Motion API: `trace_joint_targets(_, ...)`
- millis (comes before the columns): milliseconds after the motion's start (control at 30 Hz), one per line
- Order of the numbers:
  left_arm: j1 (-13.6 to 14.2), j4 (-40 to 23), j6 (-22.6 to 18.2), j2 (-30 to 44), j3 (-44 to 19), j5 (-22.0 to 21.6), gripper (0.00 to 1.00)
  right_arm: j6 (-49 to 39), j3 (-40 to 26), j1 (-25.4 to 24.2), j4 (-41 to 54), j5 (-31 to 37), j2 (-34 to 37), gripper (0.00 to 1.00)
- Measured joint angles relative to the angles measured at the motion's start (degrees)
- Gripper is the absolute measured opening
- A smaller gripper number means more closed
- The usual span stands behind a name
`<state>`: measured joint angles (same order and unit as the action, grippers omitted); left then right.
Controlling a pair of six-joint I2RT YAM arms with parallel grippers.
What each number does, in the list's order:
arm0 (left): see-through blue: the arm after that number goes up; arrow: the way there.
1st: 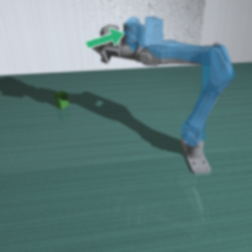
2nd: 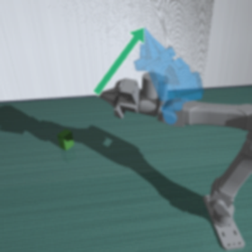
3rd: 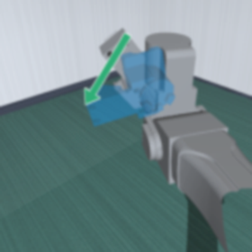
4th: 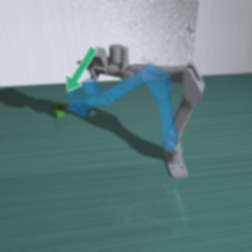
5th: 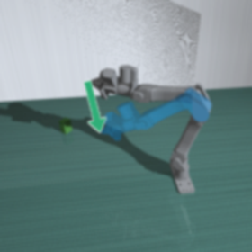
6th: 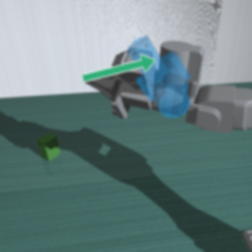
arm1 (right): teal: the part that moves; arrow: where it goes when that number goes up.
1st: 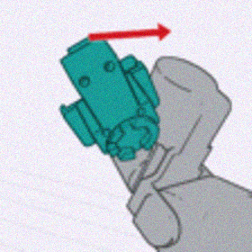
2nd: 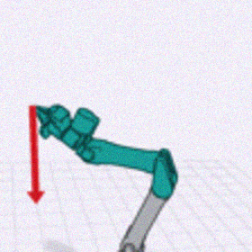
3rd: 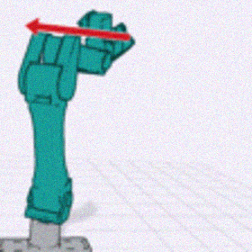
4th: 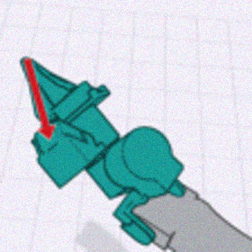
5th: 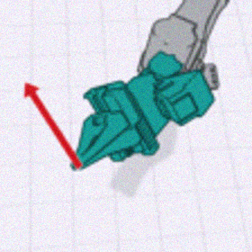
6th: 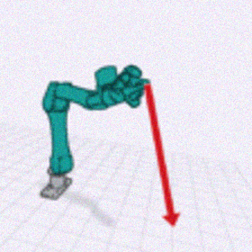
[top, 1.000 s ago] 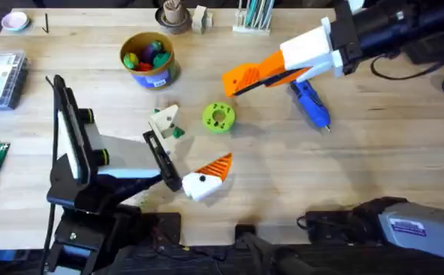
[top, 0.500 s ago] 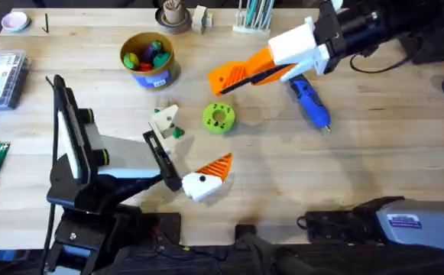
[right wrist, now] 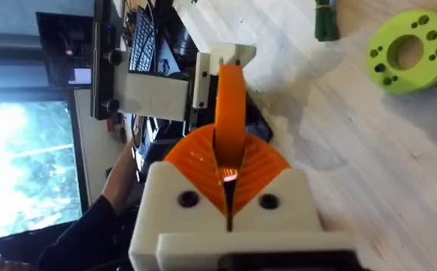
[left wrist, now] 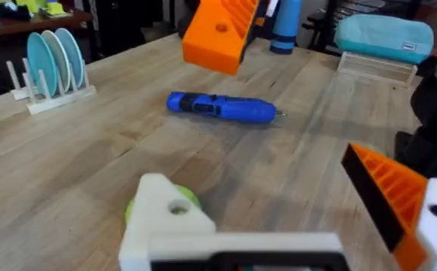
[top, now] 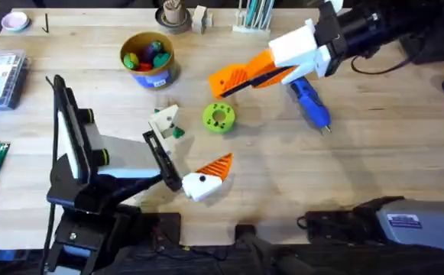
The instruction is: Pick up the gripper from the table and insert it into the empty holder that is missing its gripper. Then pick up a screw, insert it into the mounting hole, and use the screwdriver to tighten it. Finally, clean up the table by picking up the vegetable and placing it into the bucket.
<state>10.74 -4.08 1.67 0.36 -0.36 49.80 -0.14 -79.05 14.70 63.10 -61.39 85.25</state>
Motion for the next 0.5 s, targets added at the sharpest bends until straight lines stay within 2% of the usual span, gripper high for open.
trace_joint_targets(500,0.0,0.0,0.0,0.0,0.0,0.0,0.993,6.7,0.0,0.0,-6.2,0.0,0.0,0.009)
